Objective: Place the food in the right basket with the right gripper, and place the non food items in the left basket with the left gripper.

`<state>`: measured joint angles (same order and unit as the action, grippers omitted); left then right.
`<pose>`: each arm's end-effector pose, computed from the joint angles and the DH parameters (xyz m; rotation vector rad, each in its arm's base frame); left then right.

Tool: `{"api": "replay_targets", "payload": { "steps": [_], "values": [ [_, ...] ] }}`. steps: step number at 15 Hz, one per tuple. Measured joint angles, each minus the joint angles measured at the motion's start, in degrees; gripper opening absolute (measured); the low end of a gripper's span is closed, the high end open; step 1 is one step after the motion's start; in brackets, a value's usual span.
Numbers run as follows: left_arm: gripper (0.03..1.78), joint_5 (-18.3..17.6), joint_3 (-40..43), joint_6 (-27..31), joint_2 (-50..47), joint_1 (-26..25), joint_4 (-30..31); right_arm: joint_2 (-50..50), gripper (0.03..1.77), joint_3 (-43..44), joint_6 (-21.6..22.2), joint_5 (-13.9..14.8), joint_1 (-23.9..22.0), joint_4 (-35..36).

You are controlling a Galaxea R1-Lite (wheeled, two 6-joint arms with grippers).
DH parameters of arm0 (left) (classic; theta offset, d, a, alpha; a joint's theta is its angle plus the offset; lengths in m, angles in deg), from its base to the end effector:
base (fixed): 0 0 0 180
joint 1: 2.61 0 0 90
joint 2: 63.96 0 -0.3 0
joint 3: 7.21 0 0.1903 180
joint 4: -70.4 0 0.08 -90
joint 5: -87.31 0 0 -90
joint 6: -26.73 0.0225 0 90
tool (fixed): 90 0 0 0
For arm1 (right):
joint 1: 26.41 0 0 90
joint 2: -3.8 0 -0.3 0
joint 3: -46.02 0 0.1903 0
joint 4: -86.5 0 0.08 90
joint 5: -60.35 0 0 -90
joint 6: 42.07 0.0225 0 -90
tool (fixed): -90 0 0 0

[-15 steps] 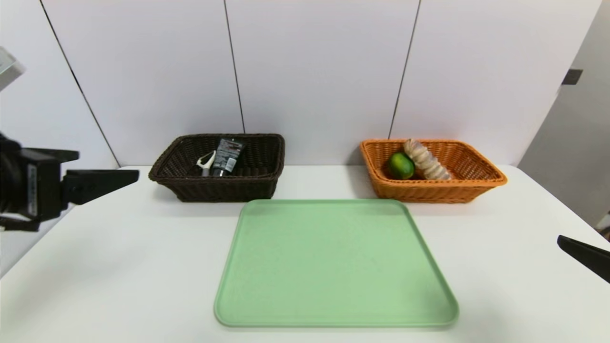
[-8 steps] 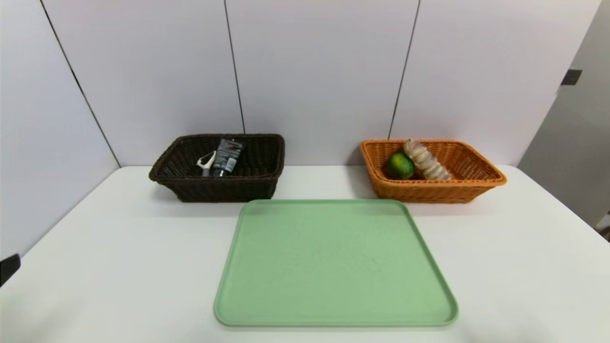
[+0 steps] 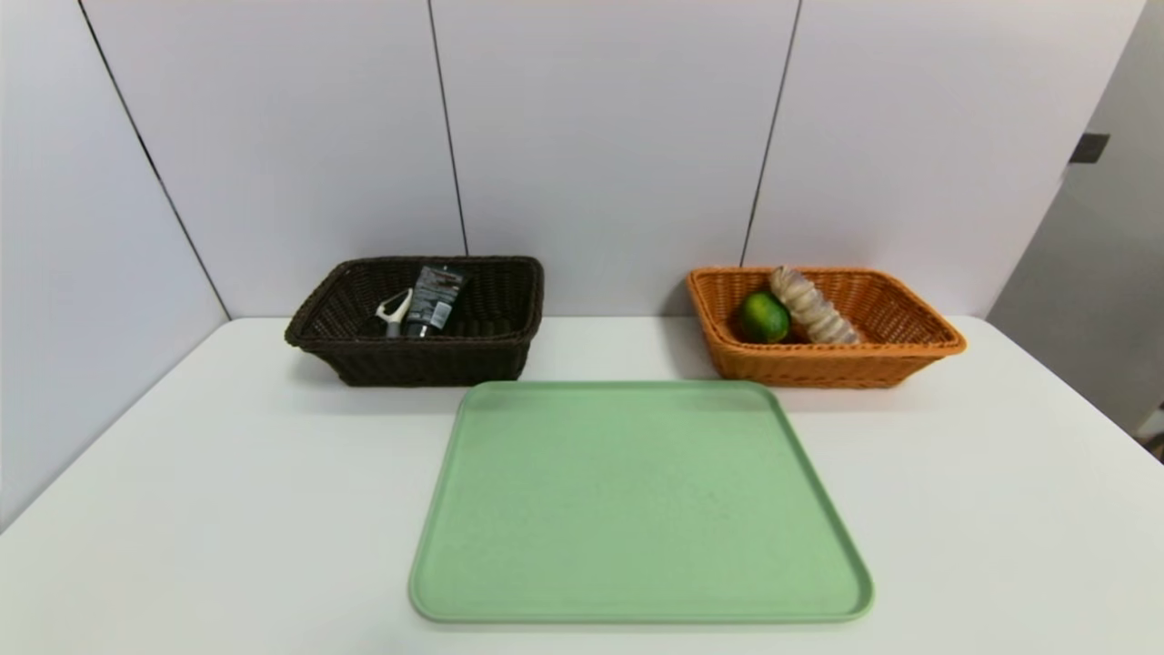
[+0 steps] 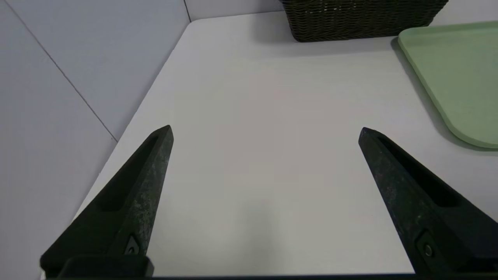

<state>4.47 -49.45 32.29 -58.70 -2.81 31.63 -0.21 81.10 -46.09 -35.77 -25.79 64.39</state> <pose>-0.0445 0.0026 0.1388 0.0988 0.0374 0.1268 -0.0352 0.0020 0.1351 -0.0774 -0.1604 0.1119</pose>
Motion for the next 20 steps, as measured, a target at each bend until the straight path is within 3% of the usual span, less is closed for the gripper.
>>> {"api": "replay_targets", "payload": {
  "steps": [2, 4, 6, 7, 9, 11, 20],
  "values": [
    [1.69, -1.0, 3.9, -0.4, -3.1, 0.1, 5.2, 2.3, 1.71, -5.7, -1.6, 0.7, -0.3, 6.8],
    [1.69, -2.6, 10.8, 0.1, -4.5, 0.1, 15.6, 3.3, 1.71, -10.0, -3.5, 0.9, -0.3, 13.1],
    [1.69, -3.9, 16.7, 0.7, -5.1, 0.2, 26.7, 3.8, 1.71, -11.3, -4.2, 1.9, -0.4, 10.9],
    [1.69, -4.6, 17.8, 0.6, -5.2, 0.2, 28.1, 3.9, 1.71, -11.5, -4.2, 3.3, -0.4, 6.7],
    [1.69, -6.6, 18.7, -0.6, -5.4, 0.2, 22.3, 4.0, 1.71, -11.7, -2.0, 4.4, -0.4, -0.7],
    [1.69, -8.1, 18.8, -1.5, -5.4, 0.2, 16.5, 4.0, 1.71, -11.7, 0.0, 4.9, -0.4, -1.5],
    [1.69, -7.9, 18.9, -2.4, -5.4, 0.1, 16.5, 4.0, 1.71, -11.7, 1.2, 5.6, -0.4, -1.4]
  ]
}}
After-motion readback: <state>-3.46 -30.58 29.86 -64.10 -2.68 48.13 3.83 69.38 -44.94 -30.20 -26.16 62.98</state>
